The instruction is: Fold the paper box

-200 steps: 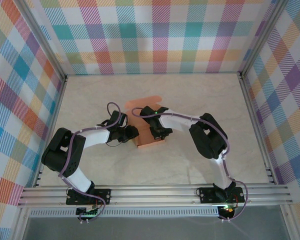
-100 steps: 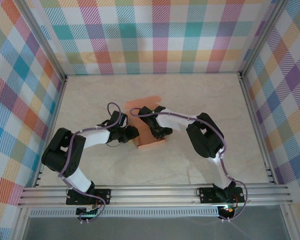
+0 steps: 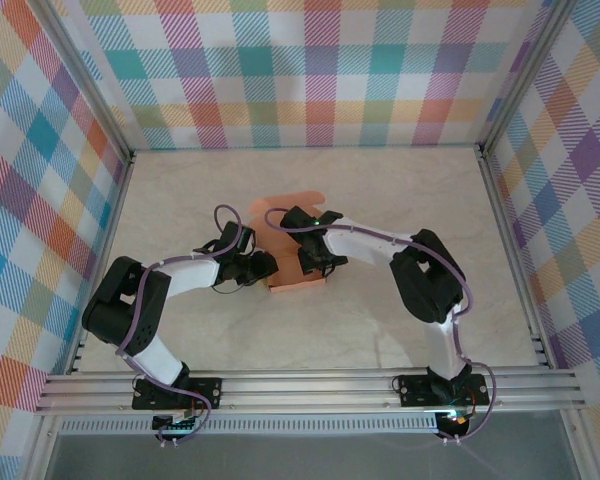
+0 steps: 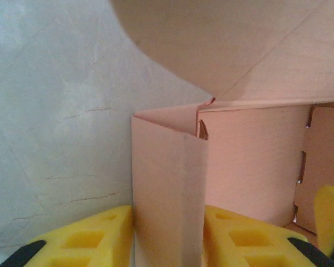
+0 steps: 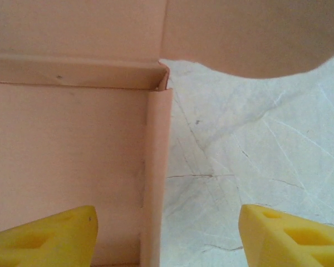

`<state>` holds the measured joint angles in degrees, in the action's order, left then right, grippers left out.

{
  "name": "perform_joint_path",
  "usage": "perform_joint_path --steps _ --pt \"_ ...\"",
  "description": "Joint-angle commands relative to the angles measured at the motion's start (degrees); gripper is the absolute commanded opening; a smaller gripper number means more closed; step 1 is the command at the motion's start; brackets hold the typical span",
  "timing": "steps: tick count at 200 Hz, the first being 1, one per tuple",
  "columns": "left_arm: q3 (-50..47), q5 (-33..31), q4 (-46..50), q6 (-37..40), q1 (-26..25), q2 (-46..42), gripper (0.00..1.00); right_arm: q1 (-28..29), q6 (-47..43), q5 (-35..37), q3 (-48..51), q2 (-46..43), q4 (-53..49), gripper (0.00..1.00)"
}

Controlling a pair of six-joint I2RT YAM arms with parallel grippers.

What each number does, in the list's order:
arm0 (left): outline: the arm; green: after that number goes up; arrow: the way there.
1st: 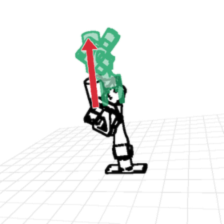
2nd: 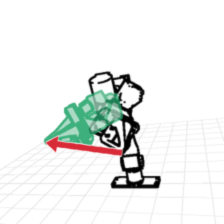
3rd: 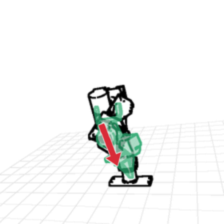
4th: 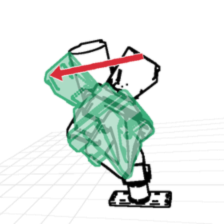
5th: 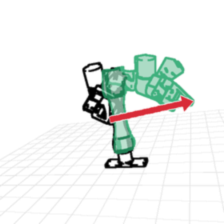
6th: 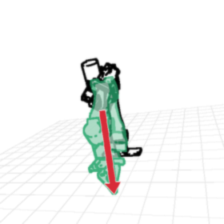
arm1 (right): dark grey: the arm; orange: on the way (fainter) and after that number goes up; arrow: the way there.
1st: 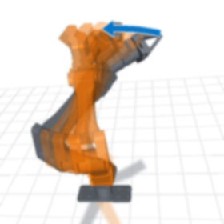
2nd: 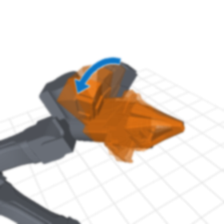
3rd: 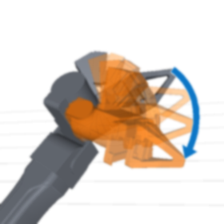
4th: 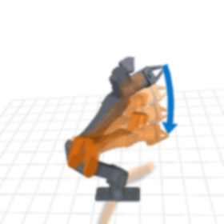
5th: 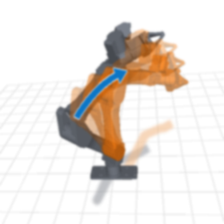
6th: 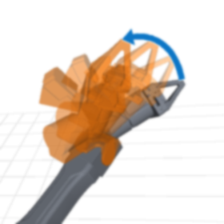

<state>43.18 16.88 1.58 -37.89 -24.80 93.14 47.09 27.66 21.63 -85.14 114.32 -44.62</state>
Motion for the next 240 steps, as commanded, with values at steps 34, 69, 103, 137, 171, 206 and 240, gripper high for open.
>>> perform_joint_path --steps 34,69,103,137,171,206,240 --pt "-0.2 -0.97 2.39 1.67 -0.3 -3.67 0.36 -1.73 1.12 -5.14 8.76 -10.33 12.83 0.7" --pt "0.78 -4.1 7.5 4.42 -0.32 -10.37 0.51 -4.82 -5.36 -11.19 13.73 -16.12 20.42 0.71" --pt "3.86 -9.85 13.87 9.4 -0.07 -17.23 0.72 -11.94 -14.74 -22.57 15.62 -19.63 24.82 0.71" --pt "8.51 -13.92 18.8 15.87 1.49 -19.13 0.93 -19.35 -25.41 -36.76 13.03 -17.84 25.14 0.71" --pt "14.71 -13.61 22.6 17.28 3.35 -14.83 0.87 -24.56 -30.0 -43.07 8.03 -13.09 22.99 0.71" --pt "16.41 -12.61 24.54 11.05 1.42 -9.85 0.78 -24.88 -31.64 -44.19 7.56 -12.86 24.69 0.71" --pt "13.68 -14.24 22.53 6.94 -3.12 -7.46 0.73 -24.94 -38.36 -49.62 6.18 -10.32 24.55 0.69"
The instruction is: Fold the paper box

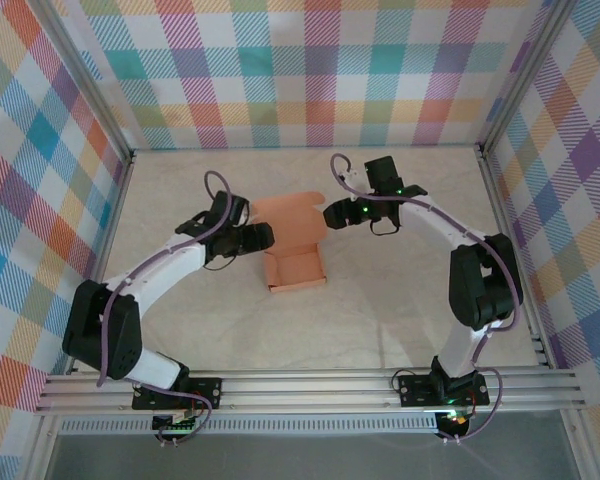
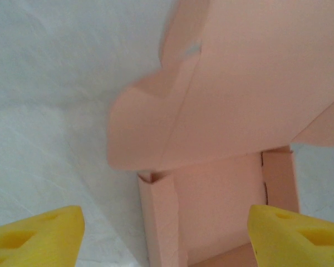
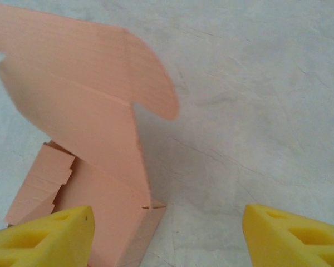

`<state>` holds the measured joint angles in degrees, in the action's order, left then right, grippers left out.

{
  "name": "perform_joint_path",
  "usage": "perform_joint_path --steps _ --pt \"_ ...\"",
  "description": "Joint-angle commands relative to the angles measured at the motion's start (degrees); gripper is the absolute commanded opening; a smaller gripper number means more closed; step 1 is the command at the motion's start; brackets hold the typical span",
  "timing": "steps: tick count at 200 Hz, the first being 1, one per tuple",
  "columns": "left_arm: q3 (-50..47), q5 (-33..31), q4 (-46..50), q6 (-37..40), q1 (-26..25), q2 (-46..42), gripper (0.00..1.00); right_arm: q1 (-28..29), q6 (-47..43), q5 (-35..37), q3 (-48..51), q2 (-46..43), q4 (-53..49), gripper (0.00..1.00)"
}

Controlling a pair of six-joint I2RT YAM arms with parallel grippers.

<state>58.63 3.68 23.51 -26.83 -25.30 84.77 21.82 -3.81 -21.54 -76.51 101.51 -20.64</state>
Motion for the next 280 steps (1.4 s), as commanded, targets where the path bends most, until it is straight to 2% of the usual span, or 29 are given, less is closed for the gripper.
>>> perform_joint_path --steps 1,26,60,113,150,217,229,244,268,280 --pt "-1.95 -1.0 0.46 -4.24 -2.72 1.01 0.72 0.32 -7.07 -6.56 -2.61 2.69 0.5 0.69" --pt "-3.98 -1.09 -1.18 -6.2 -3.48 2.6 0.62 0.35 -8.93 -7.0 -5.86 5.71 -2.99 0.68" --pt "-3.03 -3.26 -0.12 -7.96 -5.29 6.21 0.52 0.33 -6.41 -7.31 -1.43 2.37 1.3 0.67" --pt "1.11 -8.35 3.97 -10.0 -8.0 14.08 0.33 0.32 -5.27 -5.96 2.41 -2.04 1.4 0.67" --pt "3.94 -11.28 6.9 -9.28 -9.47 17.16 0.0 0.41 -4.12 -6.15 4.93 -4.88 2.14 0.66" --pt "5.56 -16.17 13.17 -1.83 -11.0 16.65 0.0 0.41 -3.65 -4.56 8.29 -7.34 3.2 0.66" --pt "5.71 -16.64 13.67 -1.54 -11.09 16.23 0.16 0.41 -3.57 -4.52 8.65 -7.62 3.48 0.66" --pt "5.63 -16.98 13.92 -1.48 -11.09 14.98 0.26 0.41 -3.48 -4.56 8.9 -8.15 3.59 0.66" --pt "5.67 -17.0 14.51 -1.73 -11.09 12.64 0.34 0.41 -2.34 -3.42 10.31 -9.97 4.54 0.67" --pt "5.49 -16.85 14.3 -2.05 -11.09 11.77 0.37 0.74 3.33 -0.62 12.15 -11.65 6.78 0.68"
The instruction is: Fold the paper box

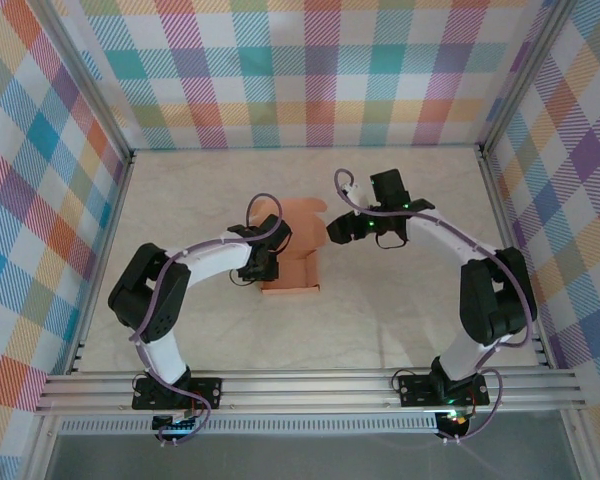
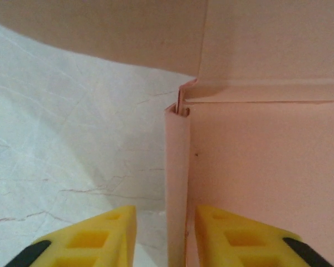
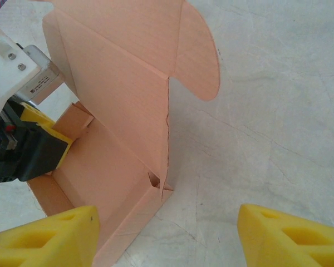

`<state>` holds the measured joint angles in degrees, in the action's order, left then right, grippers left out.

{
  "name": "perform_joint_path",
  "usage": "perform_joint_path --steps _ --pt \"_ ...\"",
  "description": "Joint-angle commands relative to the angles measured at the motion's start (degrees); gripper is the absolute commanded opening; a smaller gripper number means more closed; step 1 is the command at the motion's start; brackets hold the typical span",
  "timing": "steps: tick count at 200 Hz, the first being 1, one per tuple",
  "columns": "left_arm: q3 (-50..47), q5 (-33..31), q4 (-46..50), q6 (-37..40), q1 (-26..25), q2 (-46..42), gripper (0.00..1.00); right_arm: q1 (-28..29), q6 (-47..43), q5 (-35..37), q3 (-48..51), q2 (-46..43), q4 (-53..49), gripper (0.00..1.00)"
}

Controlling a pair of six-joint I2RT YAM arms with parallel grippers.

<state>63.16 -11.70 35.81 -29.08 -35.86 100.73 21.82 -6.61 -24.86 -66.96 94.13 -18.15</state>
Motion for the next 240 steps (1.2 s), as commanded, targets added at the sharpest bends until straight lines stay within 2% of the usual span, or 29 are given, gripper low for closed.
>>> perform_joint_path --steps 1,31,52,76,123,160,184,240 --pt "0.94 -1.43 1.94 0.18 -0.53 -4.2 0.37 0.75 6.55 3.06 2.79 -4.42 4.59 0.68" --pt "0.15 -1.14 0.44 -1.17 -0.46 -4.14 0.4 4.43 23.03 18.49 6.93 -7.99 4.65 0.67" --pt "0.2 -0.26 -0.37 -1.81 -0.44 -2.2 0.36 9.34 33.99 30.14 9.01 -8.88 1.38 0.66" --pt "-0.35 0.89 -1.71 -2.62 -0.43 -1.17 0.3 17.13 39.92 40.72 9.31 -7.23 -0.64 0.65" --pt "-1.62 1.87 -3.33 -3.25 -0.44 -1.02 0.14 24.82 46.48 42.19 4.45 2.01 -2.86 0.59" --pt "-3.17 2.47 -4.42 -3.79 -0.44 -1.32 0.07 25.64 48.54 40.68 1.67 6.43 -2.76 0.46" --pt "-3.81 2.94 -5.03 -3.85 -0.44 -1.41 0.06 25.66 48.36 41.03 0.99 8.01 -3.22 0.41" --pt "-4.29 4.28 -6.18 -3.89 -0.44 -1.27 0.04 25.64 47.73 41.3 -1.71 12.18 -3.86 0.41"
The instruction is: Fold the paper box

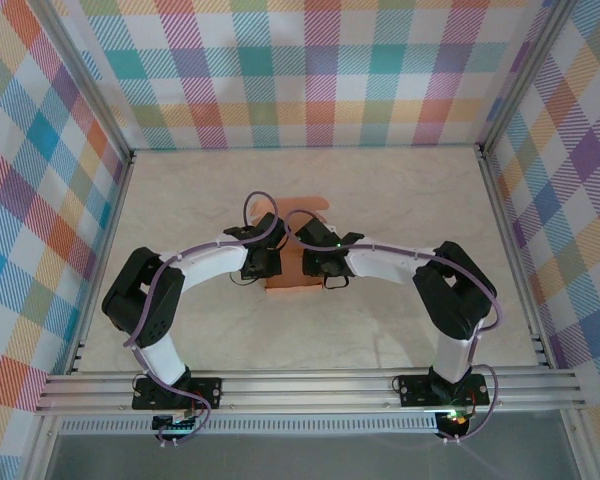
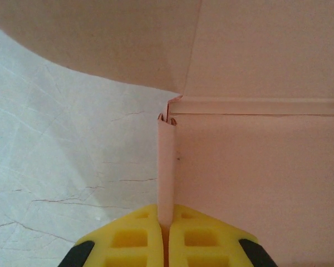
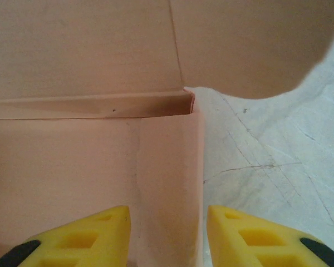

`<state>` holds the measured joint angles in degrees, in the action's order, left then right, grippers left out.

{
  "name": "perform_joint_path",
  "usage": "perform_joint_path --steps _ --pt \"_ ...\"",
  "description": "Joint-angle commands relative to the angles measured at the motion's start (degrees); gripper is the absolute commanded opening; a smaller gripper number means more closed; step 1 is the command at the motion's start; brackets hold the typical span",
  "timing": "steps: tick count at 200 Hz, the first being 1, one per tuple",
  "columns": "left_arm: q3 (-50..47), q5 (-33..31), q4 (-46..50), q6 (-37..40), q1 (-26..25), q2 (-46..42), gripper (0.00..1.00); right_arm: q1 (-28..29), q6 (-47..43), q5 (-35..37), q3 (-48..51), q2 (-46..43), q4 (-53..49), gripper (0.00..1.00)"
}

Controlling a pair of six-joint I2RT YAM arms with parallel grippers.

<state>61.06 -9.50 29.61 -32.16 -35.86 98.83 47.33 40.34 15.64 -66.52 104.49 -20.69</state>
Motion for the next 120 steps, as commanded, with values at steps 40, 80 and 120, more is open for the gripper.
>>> perform_joint_path --steps 40,80,120 --pt "-2.49 2.29 -0.12 -0.73 -0.44 0.47 0.04 0.13 -0.12 1.56 -3.68 4.48 -2.01 0.3" --pt "-2.61 2.23 -0.13 -0.67 -0.44 0.29 0.04 0.38 -1.43 3.75 -5.63 6.8 -6.33 0.0" --pt "-2.61 2.43 -0.34 -0.72 -0.44 0.35 0.04 0.79 -1.58 5.98 -6.52 6.89 -8.38 0.12"
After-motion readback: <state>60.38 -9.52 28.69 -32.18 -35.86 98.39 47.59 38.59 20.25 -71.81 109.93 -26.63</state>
